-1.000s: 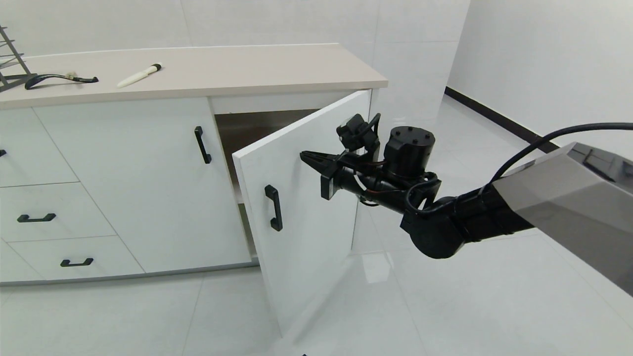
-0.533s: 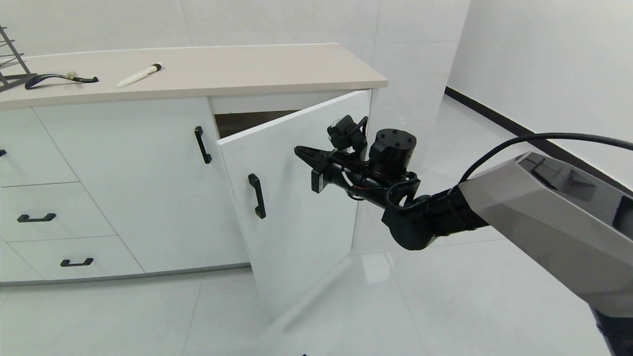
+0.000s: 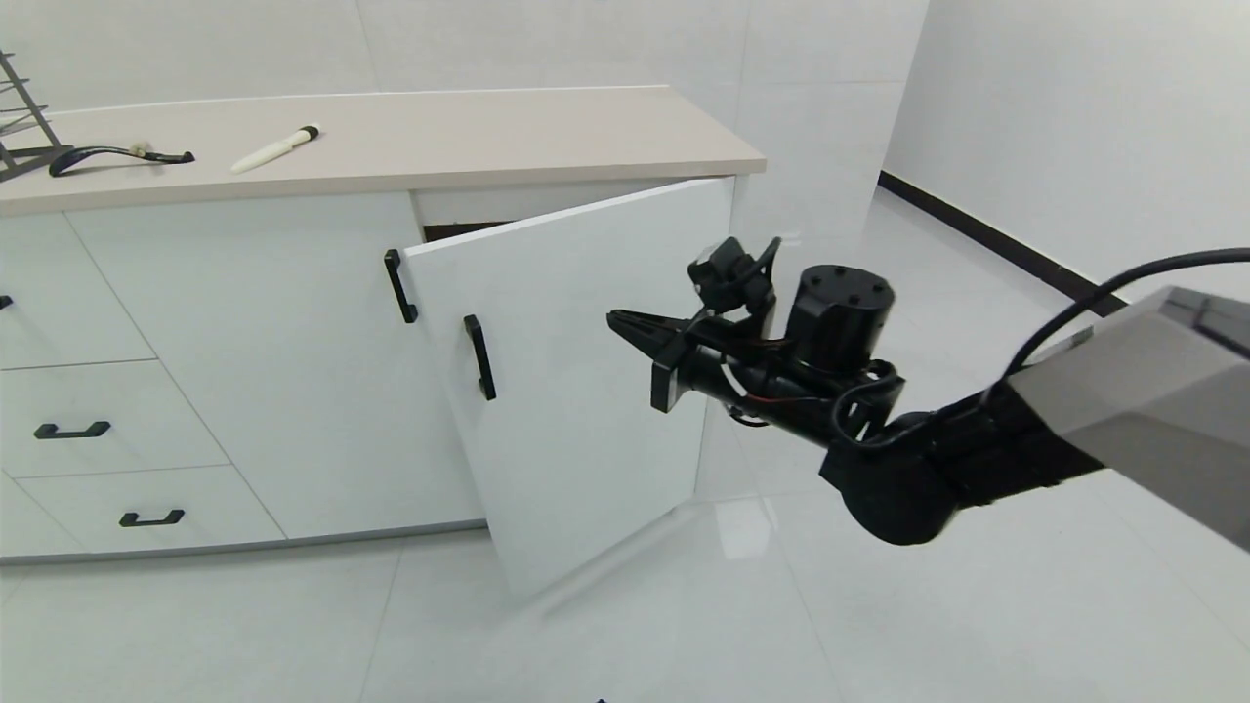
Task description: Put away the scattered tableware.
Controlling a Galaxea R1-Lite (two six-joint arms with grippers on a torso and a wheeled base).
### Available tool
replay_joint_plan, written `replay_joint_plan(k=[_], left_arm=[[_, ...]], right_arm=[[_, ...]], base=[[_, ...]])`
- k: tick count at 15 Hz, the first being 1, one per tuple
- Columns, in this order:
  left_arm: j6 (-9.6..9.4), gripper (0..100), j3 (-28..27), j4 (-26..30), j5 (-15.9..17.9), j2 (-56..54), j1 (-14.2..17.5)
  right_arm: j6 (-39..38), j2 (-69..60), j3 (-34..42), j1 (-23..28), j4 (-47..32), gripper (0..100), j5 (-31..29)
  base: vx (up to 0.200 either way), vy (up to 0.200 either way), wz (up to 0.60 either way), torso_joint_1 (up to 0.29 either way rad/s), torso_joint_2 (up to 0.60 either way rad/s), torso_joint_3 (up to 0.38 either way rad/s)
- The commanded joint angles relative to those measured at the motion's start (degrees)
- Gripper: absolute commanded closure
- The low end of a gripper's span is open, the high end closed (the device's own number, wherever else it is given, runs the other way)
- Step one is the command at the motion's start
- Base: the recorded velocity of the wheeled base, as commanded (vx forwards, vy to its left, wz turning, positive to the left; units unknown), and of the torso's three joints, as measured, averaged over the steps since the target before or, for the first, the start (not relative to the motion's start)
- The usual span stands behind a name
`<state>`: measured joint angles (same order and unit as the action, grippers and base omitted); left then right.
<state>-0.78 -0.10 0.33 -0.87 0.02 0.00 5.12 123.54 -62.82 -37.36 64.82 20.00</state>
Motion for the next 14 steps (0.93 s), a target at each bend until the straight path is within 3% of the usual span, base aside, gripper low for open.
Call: replay_joint_plan(k=[1,3,9,14], left_arm=[[-0.01,0,0.0,0.0,0.0,0.0,0.0],[-0.01,0,0.0,0.0,0.0,0.0,0.0],[-0.01,0,0.0,0.0,0.0,0.0,0.0],[0.08,0,0.0,0.0,-0.1,0.0,0.0]], right_arm=[[-1.4,-13.5,11.1,0.4,2.1,100,0.0],[-1.6,-24.0,21.3,3.0,2.6,100,0.0],[-1.5,-45.7,39.7,16.4,1.5,100,0.3],[2.7,-73.1,53.7,35.7,-4.9,100,0.1]], base=[[0.0,0.0,0.0,0.0,0.0,0.0],[0.0,0.0,0.0,0.0,0.0,0.0],[0.0,0.0,0.0,0.0,0.0,0.0],[0.0,0.0,0.0,0.0,0.0,0.0]])
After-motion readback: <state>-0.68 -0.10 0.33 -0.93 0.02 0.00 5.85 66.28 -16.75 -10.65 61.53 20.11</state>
